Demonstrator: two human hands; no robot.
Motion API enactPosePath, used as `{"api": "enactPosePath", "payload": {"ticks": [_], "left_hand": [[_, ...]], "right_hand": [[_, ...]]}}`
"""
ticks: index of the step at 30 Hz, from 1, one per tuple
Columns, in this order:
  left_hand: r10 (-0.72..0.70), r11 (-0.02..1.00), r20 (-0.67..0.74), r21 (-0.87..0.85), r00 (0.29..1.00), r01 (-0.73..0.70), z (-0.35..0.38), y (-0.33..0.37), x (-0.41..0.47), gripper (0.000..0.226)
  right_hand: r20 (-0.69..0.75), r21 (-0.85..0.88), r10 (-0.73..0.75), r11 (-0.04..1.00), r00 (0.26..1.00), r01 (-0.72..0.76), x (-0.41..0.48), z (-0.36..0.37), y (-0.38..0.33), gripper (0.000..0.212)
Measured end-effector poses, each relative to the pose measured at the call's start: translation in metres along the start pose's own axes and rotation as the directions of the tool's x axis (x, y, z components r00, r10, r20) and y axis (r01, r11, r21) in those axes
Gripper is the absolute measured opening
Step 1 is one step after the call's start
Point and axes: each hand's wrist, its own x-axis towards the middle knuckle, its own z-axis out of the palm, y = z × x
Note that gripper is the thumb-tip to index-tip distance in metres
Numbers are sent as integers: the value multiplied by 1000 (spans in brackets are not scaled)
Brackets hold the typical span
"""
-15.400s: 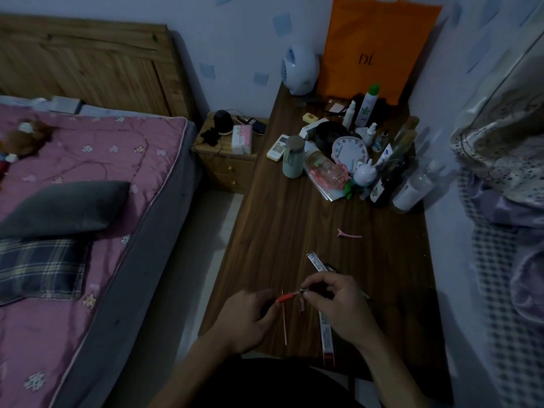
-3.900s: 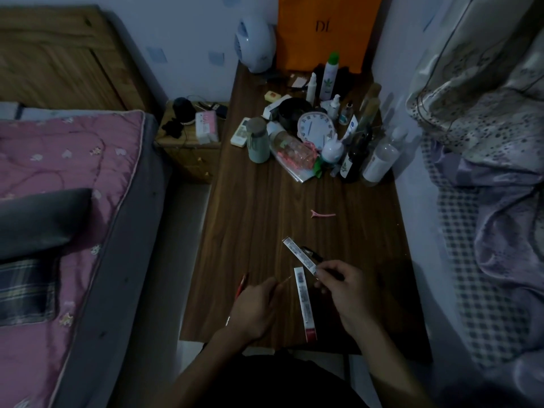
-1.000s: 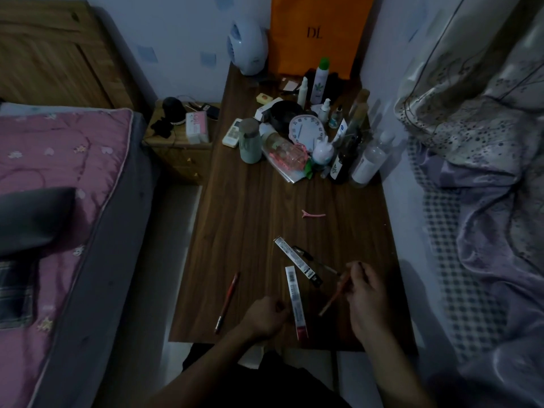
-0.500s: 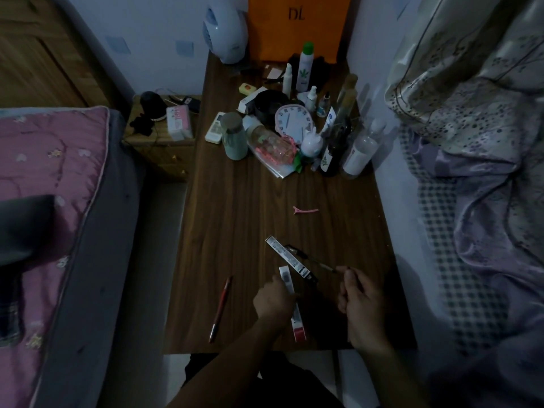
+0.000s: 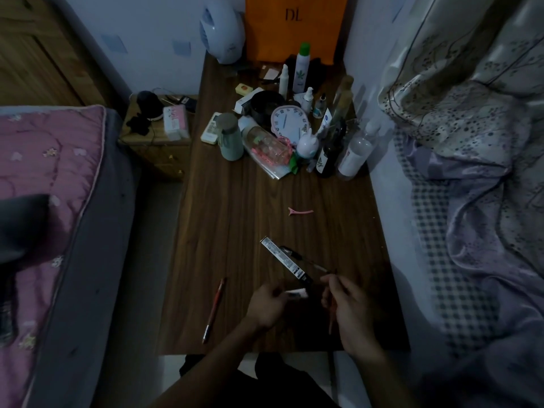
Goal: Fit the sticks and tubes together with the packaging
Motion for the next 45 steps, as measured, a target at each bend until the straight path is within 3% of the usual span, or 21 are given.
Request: {"api": "enactPosePath", "payload": {"ticks": [5,9,13,17,21,24,27,30,33,37,40,45], "left_hand": [[47,970,51,-241,998,-33,-12,14,-29,19],[103,951,81,-301,991,-74,-22,29,-50,33],[108,975,57,-201,993,-95,-30,38,-64,43],[109,992,44,-75,993,-106,-36,44,-75,57],[172,985,99,-9,980,-172,-49,49,-83,53],[163,987,106,-12,981,-163,-56,50,-85,54],[151,987,123,-63,981,-145,-61,49,-88,41],[212,976,69,-59,975,-208,-65,46,-89,20],[258,961,-59,-91,964,-263,-67,46,-87,12],[233,958,-72,-156,970,-242,-69,48,-85,21],[201,962,-64,-176,977,-210,-70,49,-84,41],[231,971,-182,-13,956,-238,-71,50,-81,57]], "right_hand": [[113,-146,-19,989,993,35,-5,6,4,23],[209,-266,-95,952,973,150,-12,15,-1,26],[256,-308,-232,900,938,307,-15,20,-10,40],[323,-302,-284,873,903,382,-13,27,-15,35],[350,-307,-242,883,905,355,-9,32,-16,26],[386,-278,-230,894,893,350,-5,31,-19,27],[455,-262,-234,887,859,380,-2,30,-24,29],[471,-268,-208,892,857,364,-1,30,-23,31],[413,-224,-142,942,899,252,-1,31,-22,24],[377,-192,-99,964,921,182,-4,32,-23,20],[365,-190,-89,967,927,168,-6,31,-23,16],[357,-160,-97,974,929,163,-11,33,-30,21]]}}
